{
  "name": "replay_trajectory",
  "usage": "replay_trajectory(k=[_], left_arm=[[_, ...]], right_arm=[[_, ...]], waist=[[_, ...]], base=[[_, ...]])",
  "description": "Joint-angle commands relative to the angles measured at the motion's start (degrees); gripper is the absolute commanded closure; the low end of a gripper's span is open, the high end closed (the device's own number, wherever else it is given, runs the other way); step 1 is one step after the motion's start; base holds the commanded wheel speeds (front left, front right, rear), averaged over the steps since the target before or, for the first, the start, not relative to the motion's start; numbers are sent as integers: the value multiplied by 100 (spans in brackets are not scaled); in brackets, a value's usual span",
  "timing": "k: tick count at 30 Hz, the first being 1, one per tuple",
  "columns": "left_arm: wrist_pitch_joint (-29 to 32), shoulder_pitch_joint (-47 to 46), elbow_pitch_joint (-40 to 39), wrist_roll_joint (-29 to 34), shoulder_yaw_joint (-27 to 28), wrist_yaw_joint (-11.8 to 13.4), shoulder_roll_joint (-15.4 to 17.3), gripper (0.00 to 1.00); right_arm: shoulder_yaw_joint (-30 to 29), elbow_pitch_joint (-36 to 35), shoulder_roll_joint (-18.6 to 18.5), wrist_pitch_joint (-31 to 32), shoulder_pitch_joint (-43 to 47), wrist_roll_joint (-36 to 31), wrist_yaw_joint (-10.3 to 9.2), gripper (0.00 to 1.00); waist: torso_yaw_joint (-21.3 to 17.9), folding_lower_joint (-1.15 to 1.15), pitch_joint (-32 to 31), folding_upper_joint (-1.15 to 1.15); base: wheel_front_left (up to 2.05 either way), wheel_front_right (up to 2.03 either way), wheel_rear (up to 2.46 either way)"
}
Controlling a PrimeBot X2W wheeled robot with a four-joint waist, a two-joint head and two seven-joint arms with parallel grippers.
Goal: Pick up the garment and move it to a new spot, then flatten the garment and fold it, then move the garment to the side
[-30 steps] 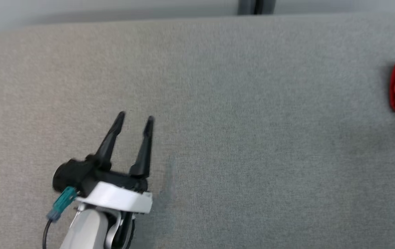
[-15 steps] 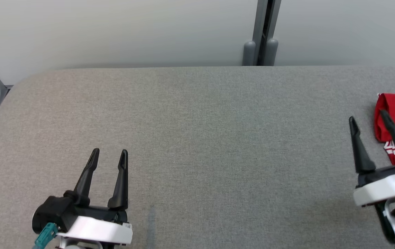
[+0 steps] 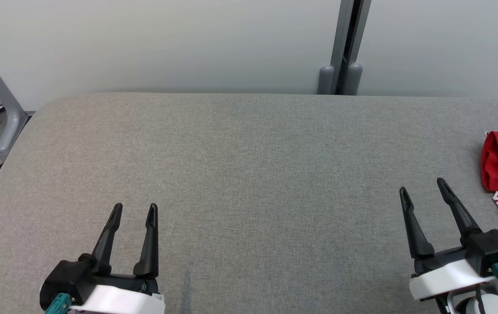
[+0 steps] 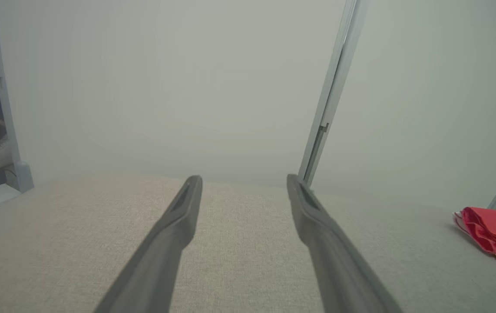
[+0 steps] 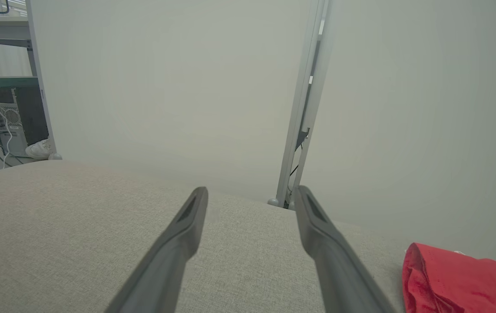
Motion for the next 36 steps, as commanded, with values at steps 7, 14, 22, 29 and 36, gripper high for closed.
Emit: replay_trajectory(k=[7, 14, 22, 29, 36], left_arm=[[1, 24, -8, -46, -32, 40, 24, 0], [1, 13, -32, -86, -89, 79, 24, 0], [1, 13, 123, -231, -80, 149, 30, 0], [1, -17, 157, -197, -41, 130, 24, 0], [1, -27, 223, -345, -60, 55, 26, 0]], right_arm=[[60, 60, 78, -8, -9, -49, -3, 0], [-9, 93, 109, -9, -38, -21, -3, 0], [163, 140, 5, -8, -3, -109, -3, 0], [282, 174, -16, -8, 29, 217, -3, 0], [337, 242, 15, -8, -22, 894, -3, 0]], waist=[[85, 0, 29, 0], [84, 0, 81, 0], [48, 0, 66, 0], [48, 0, 67, 0], [69, 0, 82, 0]], base=[[0, 0, 0], [0, 0, 0], [0, 0, 0], [0, 0, 0], [0, 0, 0]])
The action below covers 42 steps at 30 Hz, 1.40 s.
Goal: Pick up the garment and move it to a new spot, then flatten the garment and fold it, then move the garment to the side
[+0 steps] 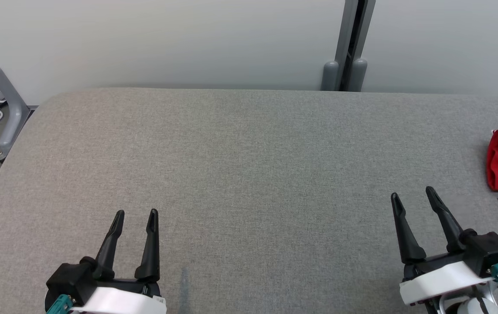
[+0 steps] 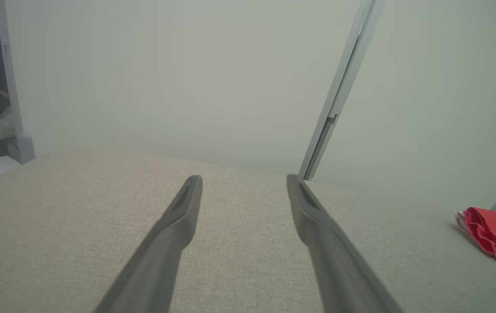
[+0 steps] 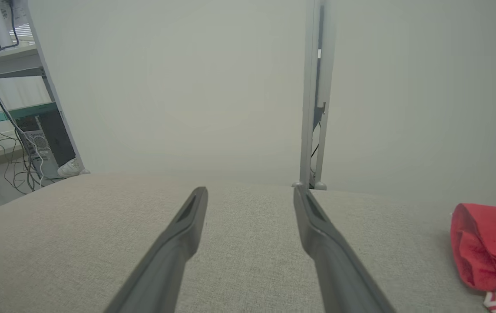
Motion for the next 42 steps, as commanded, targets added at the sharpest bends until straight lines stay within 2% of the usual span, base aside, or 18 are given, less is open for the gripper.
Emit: replay_trajectory(k=[1, 11, 42], left_arm=[[1, -54, 13, -29, 15, -35, 27, 0], [1, -62, 4, -20, 18, -56, 27, 0], [0, 16, 14, -68, -18, -42, 8, 0]], right_arm=[[47, 47, -51, -4, -33, 119, -3, 0], [180, 219, -254, -4, -100, 357, -3, 0], [165, 164, -215, -1, -52, 225, 0, 0]], waist=[[5, 0, 2, 0], [37, 0, 19, 0], [-110, 0, -20, 0]], base=[[0, 0, 0], [0, 0, 0], [0, 0, 0]])
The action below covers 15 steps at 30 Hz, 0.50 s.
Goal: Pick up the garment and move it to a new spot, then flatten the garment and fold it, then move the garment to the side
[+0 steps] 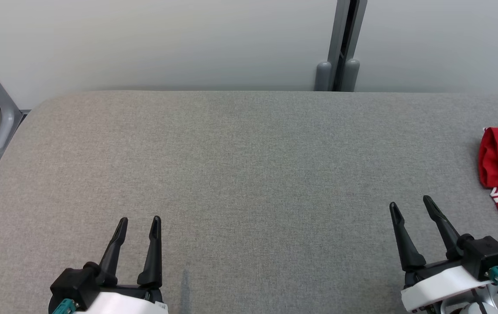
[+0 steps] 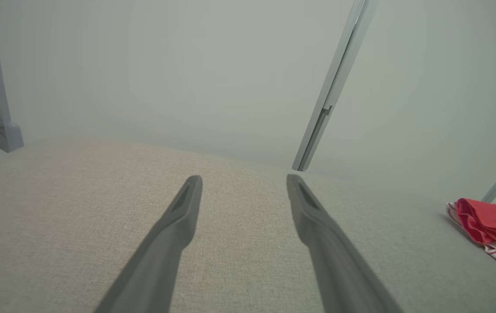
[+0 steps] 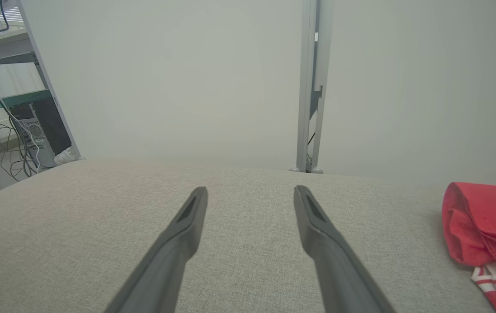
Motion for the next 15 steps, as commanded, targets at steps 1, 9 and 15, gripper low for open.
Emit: replay_trajectory(k=[1, 9, 15], left_arm=[[-1, -62, -96, -32, 26, -8, 22, 0], [-1, -49, -71, -118, 54, -34, 25, 0], [-1, -44, -30, -175, 64, -45, 27, 0]], right_arm=[[-40, -99, -29, -1, -81, -59, 0, 0], [-78, -148, -15, -1, -65, -122, -1, 0], [-92, -159, -10, -1, -49, -179, -1, 0]], waist=[[-19, 0, -4, 0], [-98, 0, -22, 0], [-158, 0, -36, 0]], base=[[0, 0, 0], [0, 0, 0], [0, 0, 0]])
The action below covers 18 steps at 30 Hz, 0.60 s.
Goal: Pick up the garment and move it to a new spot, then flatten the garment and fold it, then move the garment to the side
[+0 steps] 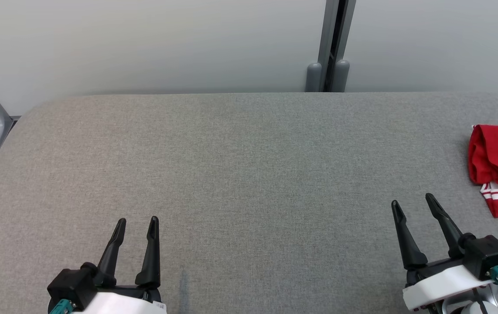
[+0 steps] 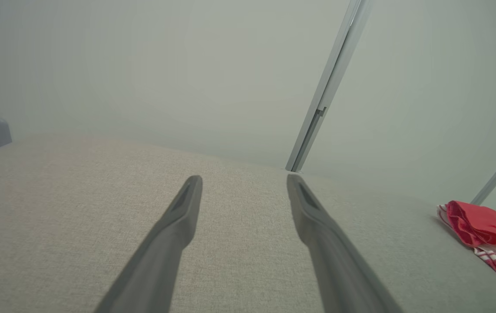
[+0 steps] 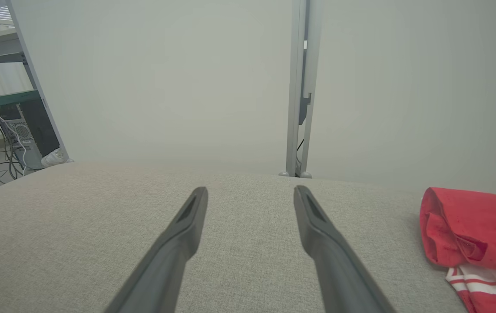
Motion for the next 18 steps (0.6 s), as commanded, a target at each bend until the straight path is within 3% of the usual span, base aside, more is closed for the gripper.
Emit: replay_trajectory(k=[1, 18], left_arm=[[-1, -44, -54, -58, 39, -38, 25, 0], [-1, -44, -12, -192, 88, -61, 30, 0]], right_arm=[[-26, -98, -18, -1, -50, -41, -1, 0], [-110, -179, 29, -2, -25, -178, -1, 0]], waist=[[-11, 0, -3, 0], [-201, 0, -23, 0]], base=[[0, 0, 0], [0, 0, 0]])
